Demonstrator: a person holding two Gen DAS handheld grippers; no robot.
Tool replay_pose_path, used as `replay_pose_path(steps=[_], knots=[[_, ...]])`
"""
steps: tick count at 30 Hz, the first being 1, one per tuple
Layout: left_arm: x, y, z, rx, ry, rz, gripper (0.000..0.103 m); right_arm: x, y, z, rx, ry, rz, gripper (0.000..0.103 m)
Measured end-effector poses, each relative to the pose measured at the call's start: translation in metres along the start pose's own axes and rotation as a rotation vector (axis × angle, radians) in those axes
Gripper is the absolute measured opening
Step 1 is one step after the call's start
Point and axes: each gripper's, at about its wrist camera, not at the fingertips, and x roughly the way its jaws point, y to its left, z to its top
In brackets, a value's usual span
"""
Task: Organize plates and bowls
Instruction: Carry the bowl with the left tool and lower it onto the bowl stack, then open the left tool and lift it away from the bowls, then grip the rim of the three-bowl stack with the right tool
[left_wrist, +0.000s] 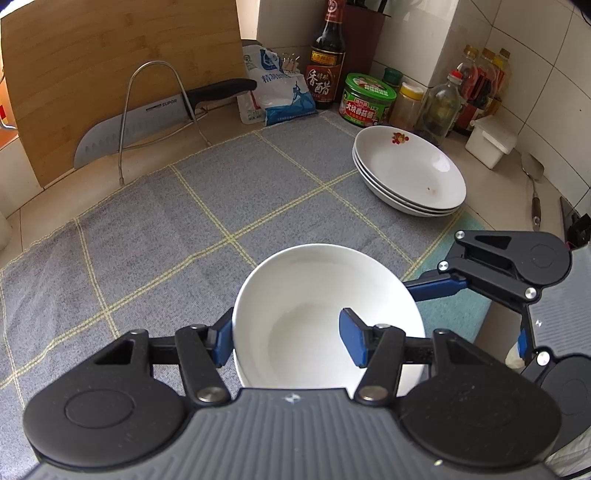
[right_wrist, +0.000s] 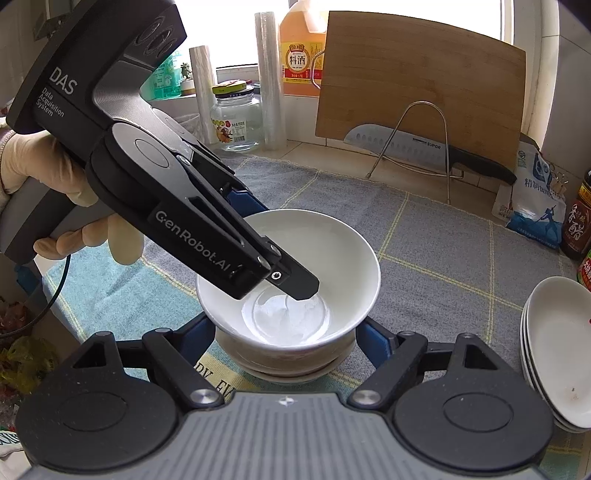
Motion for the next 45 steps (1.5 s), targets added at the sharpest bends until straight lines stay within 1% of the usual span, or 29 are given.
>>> replay_pose_path(steps=[10, 12, 13, 16, 17, 18, 21, 23, 26, 27, 28, 29, 30, 32, 35, 39, 40, 41, 43, 44, 45], knots=[[0.0, 0.001, -0.002, -0.004, -0.009, -0.004, 0.058, 0.001, 0.001, 0.0, -0.012, 0.005, -0.004, 0.087], [-0.001, 0.001, -0.002, -0.003, -0.01, -0.008, 0.059, 0.002, 0.002, 0.001, -0.014, 0.005, -0.006, 0.087], [0.0, 0.001, -0.002, -0.002, -0.011, -0.009, 0.061, 0.002, 0.002, 0.001, -0.015, 0.006, -0.006, 0.088], [0.001, 0.001, -0.002, -0.003, -0.012, -0.007, 0.067, 0.003, 0.003, 0.0, -0.02, 0.011, 0.0, 0.093], [0.001, 0.002, -0.003, 0.001, -0.014, -0.007, 0.068, 0.002, 0.004, -0.001, -0.025, 0.001, 0.001, 0.1], [0.001, 0.003, -0.003, 0.003, -0.016, -0.005, 0.068, 0.0, 0.005, -0.001, -0.029, -0.014, 0.003, 0.103], [-0.003, 0.005, -0.004, -0.003, -0.035, 0.01, 0.071, -0.005, 0.007, 0.001, -0.044, -0.04, 0.012, 0.103], [-0.006, 0.007, -0.005, -0.004, -0.051, 0.018, 0.075, -0.005, 0.006, 0.002, -0.051, -0.04, 0.009, 0.103], [-0.013, 0.008, -0.006, -0.001, -0.077, 0.031, 0.077, -0.006, 0.007, 0.001, -0.06, -0.042, 0.016, 0.103], [-0.015, 0.009, -0.007, -0.005, -0.088, 0.037, 0.079, -0.006, 0.007, 0.0, -0.064, -0.043, 0.018, 0.103], [-0.018, 0.01, -0.008, -0.009, -0.1, 0.041, 0.084, -0.007, 0.007, 0.0, -0.068, -0.044, 0.017, 0.103], [-0.021, 0.01, -0.009, -0.013, -0.115, 0.04, 0.086, -0.007, 0.008, 0.0, -0.075, -0.046, 0.013, 0.103], [-0.025, 0.011, -0.01, -0.018, -0.132, 0.039, 0.086, -0.007, 0.008, 0.0, -0.08, -0.045, 0.01, 0.103], [-0.032, 0.011, -0.011, -0.029, -0.161, 0.042, 0.091, -0.006, 0.008, 0.0, -0.092, -0.039, 0.017, 0.103], [-0.045, 0.012, -0.013, -0.044, -0.208, 0.057, 0.093, -0.008, 0.008, 0.0, -0.114, -0.037, 0.027, 0.103], [-0.068, 0.009, -0.018, -0.093, -0.304, 0.1, 0.094, -0.017, 0.006, 0.0, -0.147, -0.064, 0.039, 0.103], [-0.076, 0.008, -0.019, -0.108, -0.338, 0.113, 0.095, -0.021, 0.004, 0.0, -0.155, -0.077, 0.041, 0.103], [-0.082, 0.006, -0.02, -0.118, -0.366, 0.125, 0.1, -0.026, 0.002, 0.001, -0.167, -0.094, 0.047, 0.103], [-0.092, 0.002, -0.022, -0.133, -0.408, 0.159, 0.102, -0.035, -0.002, 0.002, -0.189, -0.136, 0.055, 0.103], [-0.094, 0.0, -0.023, -0.135, -0.398, 0.175, 0.102, -0.039, -0.005, 0.002, -0.205, -0.153, 0.069, 0.103], [-0.093, -0.002, -0.024, -0.132, -0.377, 0.188, 0.102, -0.04, -0.008, 0.003, -0.228, -0.15, 0.09, 0.103]])
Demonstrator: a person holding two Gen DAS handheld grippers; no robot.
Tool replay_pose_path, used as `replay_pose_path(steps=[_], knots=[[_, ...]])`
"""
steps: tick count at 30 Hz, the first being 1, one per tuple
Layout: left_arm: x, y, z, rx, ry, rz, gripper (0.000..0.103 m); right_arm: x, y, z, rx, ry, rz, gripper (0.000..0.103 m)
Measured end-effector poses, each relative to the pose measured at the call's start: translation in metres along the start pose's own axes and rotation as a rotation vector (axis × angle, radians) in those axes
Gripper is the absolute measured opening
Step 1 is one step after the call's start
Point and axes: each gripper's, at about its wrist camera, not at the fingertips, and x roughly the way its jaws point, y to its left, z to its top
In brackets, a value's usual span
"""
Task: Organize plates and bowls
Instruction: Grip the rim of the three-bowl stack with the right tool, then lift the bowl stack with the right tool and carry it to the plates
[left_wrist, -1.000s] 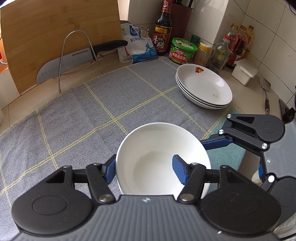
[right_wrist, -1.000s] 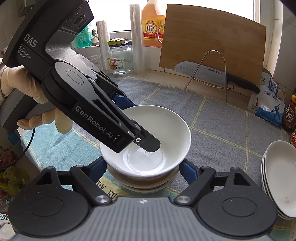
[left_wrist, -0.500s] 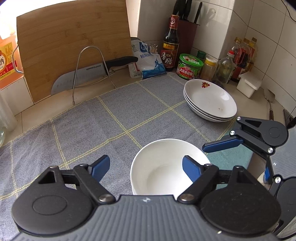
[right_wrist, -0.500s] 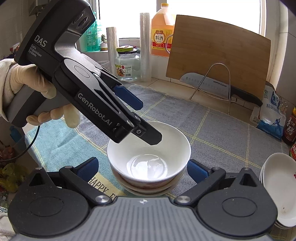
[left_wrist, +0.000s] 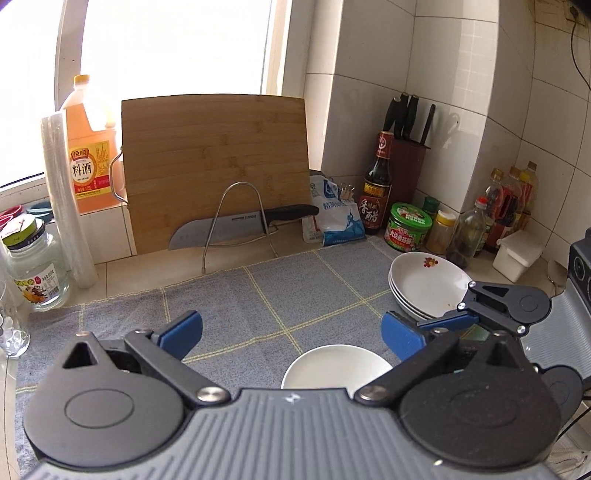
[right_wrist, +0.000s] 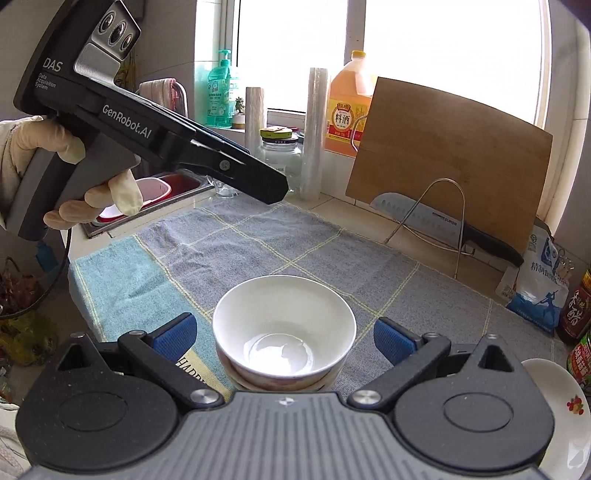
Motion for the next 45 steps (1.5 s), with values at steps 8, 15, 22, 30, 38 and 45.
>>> replay_pose_path(steps=[8, 15, 22, 30, 38, 45], knots=[[0.007, -0.005, -0.046, -0.031, 0.126, 0.039, 0.102, 0.003, -0.021, -0.021, -0.069, 0.1, 0.062, 0.103], [0.016, -0.02, -0.087, 0.122, 0.137, -0.008, 0.102, 0.025, -0.013, -0.033, -0.171, 0.222, 0.056, 0.103], [0.05, -0.012, -0.106, 0.264, 0.187, -0.11, 0.102, 0.054, -0.005, -0.032, -0.191, 0.299, 0.043, 0.103], [0.079, 0.003, -0.103, 0.464, 0.174, -0.246, 0.102, 0.075, -0.006, -0.027, -0.162, 0.331, -0.034, 0.103], [0.088, 0.0, -0.102, 0.553, 0.188, -0.311, 0.1, 0.081, -0.007, -0.025, -0.19, 0.328, 0.013, 0.103], [0.089, -0.004, -0.097, 0.595, 0.216, -0.349, 0.095, 0.085, -0.016, -0.022, -0.241, 0.326, 0.103, 0.101]])
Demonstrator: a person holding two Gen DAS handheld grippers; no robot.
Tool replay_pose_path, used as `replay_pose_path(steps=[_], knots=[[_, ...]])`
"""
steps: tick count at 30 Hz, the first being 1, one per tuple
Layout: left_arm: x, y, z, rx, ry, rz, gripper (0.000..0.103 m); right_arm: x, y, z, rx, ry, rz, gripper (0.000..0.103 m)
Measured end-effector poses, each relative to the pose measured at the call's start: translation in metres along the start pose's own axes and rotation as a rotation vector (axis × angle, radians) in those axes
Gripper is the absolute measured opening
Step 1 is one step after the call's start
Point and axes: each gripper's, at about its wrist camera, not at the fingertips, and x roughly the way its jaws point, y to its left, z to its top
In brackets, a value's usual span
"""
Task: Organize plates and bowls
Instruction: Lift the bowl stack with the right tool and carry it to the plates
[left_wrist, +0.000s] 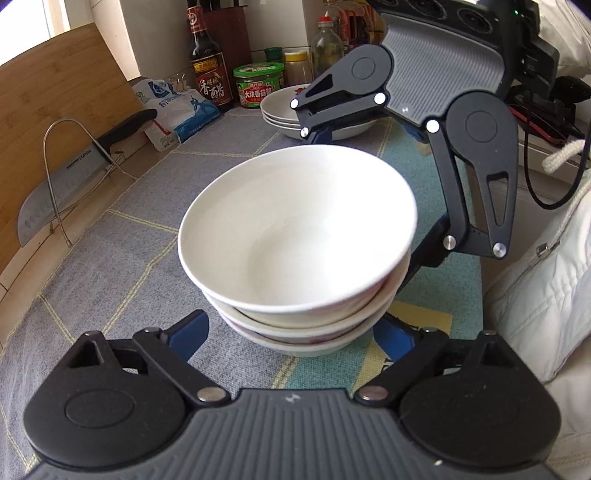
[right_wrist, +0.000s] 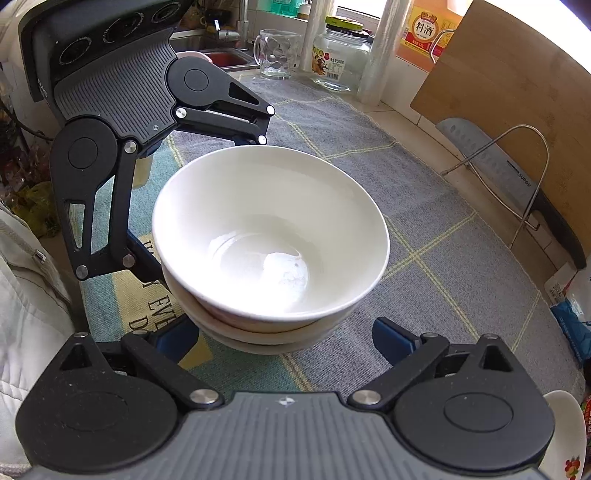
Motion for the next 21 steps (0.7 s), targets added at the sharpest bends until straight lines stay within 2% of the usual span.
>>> replay_pose_path(steps=[3, 8, 14, 21], knots=[[0.002, 0.002, 0.001, 0.001, 0.01, -0.023, 0.094, 0.0, 0.001, 0.002, -0.032, -0.002, 0.021, 0.099], [0.004, 0.005, 0.004, 0.01, 0.019, -0.075, 0.085, 0.002, -0.004, 0.003, -0.041, 0.001, 0.063, 0.095], [0.006, 0.012, 0.005, 0.011, 0.023, -0.11, 0.085, 0.003, -0.008, 0.004, -0.03, 0.006, 0.116, 0.087], [0.007, 0.018, 0.008, 0.011, 0.037, -0.135, 0.085, 0.006, -0.013, 0.004, -0.022, 0.003, 0.154, 0.086]])
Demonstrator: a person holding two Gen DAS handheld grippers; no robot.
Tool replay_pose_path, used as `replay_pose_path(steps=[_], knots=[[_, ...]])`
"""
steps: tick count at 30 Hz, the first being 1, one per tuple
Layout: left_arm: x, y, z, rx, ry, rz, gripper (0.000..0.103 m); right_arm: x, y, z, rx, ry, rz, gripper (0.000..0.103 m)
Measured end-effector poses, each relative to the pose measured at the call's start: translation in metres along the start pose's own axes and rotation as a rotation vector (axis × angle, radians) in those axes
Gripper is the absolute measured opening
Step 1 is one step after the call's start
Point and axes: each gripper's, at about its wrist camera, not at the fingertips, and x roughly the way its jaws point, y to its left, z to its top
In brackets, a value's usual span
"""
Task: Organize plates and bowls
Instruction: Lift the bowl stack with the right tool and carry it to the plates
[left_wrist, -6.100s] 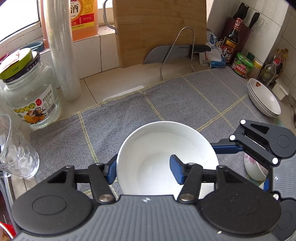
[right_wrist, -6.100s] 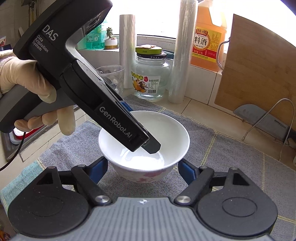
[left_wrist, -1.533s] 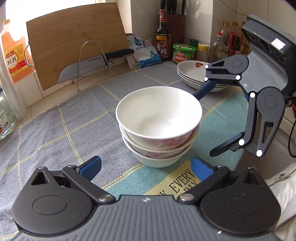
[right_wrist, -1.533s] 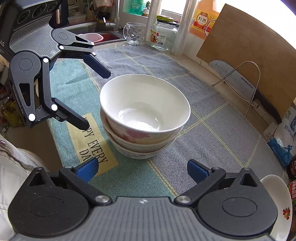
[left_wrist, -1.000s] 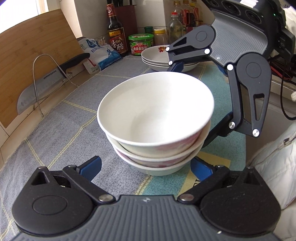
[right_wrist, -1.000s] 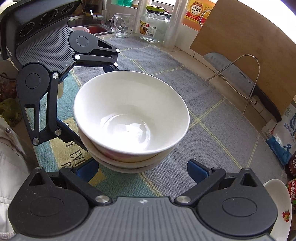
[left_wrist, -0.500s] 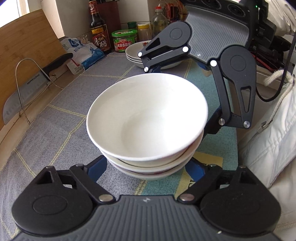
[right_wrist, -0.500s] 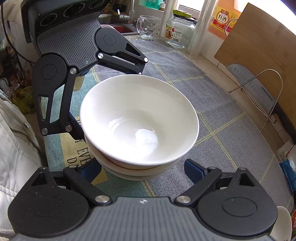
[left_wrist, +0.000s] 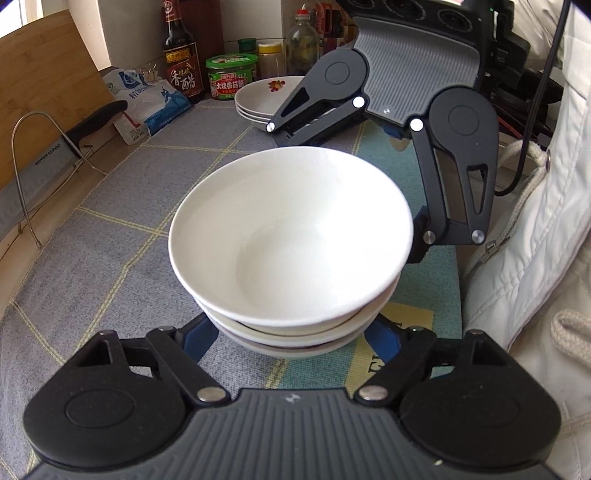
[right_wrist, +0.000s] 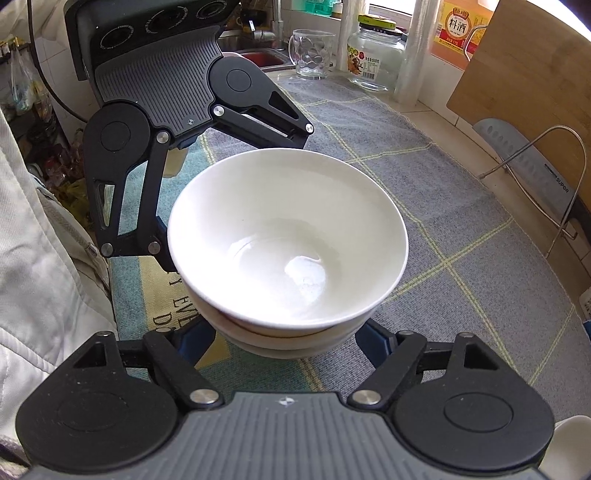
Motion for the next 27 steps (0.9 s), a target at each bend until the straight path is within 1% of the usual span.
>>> replay_pose_path(steps=[4, 14, 27], knots=[[0.001, 0.002, 0.002, -0.002, 0.01, -0.012, 0.085, 0.0, -0.001, 0.0, -0.006, -0.006, 0.011, 0.086], [0.005, 0.008, 0.005, 0.002, 0.023, -0.04, 0.086, 0.007, -0.014, 0.002, -0.003, -0.007, 0.071, 0.088], [0.006, 0.011, 0.003, 0.004, 0.03, -0.051, 0.085, 0.008, -0.013, 0.003, 0.006, -0.002, 0.071, 0.088]])
